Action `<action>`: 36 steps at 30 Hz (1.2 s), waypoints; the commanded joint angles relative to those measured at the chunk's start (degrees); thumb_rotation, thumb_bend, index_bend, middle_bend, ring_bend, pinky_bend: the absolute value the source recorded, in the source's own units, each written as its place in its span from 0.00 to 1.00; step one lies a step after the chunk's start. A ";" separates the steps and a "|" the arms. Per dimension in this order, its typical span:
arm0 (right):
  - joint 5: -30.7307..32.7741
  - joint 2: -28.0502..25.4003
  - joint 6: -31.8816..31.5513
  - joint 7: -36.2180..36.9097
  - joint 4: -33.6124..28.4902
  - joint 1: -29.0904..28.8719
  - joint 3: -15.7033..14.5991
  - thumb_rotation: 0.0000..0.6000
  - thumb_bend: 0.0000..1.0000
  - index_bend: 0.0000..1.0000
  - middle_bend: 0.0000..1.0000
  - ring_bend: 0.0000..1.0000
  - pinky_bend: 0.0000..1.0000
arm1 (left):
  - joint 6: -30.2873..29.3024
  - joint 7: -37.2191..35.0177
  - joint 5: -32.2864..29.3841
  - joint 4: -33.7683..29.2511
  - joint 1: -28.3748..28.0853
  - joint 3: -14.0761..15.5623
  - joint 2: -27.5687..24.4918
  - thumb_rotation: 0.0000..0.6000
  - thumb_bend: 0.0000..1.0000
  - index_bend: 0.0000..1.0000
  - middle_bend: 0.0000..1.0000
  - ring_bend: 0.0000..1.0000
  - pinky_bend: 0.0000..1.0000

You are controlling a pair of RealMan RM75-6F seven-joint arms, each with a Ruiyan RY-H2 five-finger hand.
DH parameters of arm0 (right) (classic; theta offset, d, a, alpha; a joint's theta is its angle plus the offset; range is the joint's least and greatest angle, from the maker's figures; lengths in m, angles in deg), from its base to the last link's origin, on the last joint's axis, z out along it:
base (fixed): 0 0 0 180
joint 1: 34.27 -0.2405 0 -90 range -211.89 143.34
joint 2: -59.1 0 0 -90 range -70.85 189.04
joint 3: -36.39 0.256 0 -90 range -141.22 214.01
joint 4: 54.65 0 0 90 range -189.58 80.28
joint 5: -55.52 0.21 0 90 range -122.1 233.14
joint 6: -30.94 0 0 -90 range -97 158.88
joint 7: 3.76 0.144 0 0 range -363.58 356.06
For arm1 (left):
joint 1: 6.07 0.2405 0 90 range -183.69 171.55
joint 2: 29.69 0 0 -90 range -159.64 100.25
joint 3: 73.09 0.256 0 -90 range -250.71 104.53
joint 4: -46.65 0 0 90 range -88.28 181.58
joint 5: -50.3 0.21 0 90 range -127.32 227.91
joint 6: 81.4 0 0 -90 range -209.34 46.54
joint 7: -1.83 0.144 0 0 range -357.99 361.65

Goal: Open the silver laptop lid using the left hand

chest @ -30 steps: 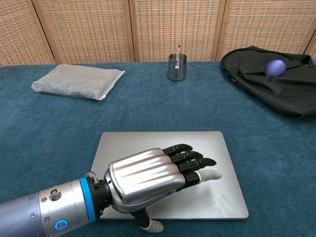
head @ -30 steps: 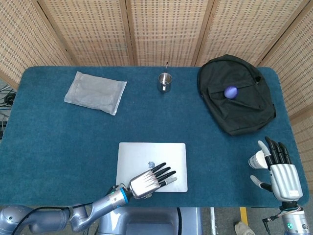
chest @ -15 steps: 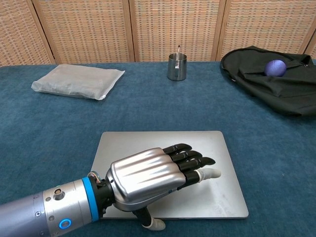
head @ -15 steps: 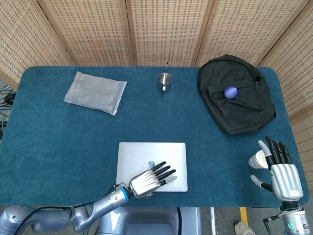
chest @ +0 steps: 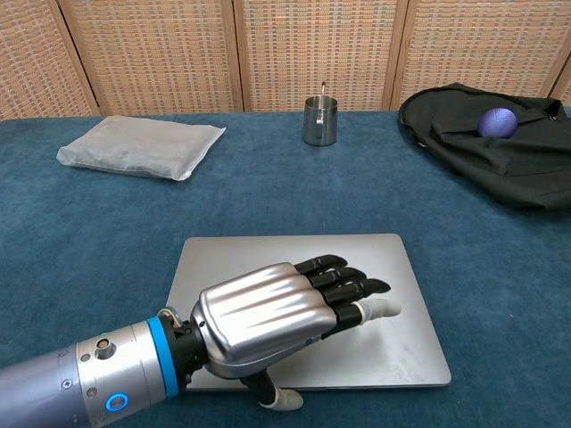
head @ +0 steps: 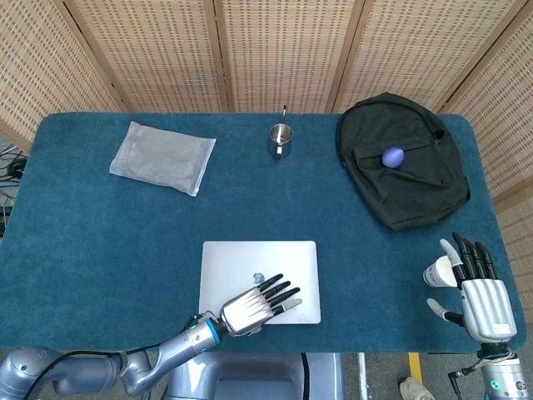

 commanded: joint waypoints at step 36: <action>0.23 -0.16 0.15 0.88 0.14 -0.12 0.01 1.00 0.00 0.05 0.00 0.00 0.00 | 0.78 4.68 -5.19 -2.16 -0.78 -1.17 -0.70 1.00 0.36 0.00 0.00 0.00 0.00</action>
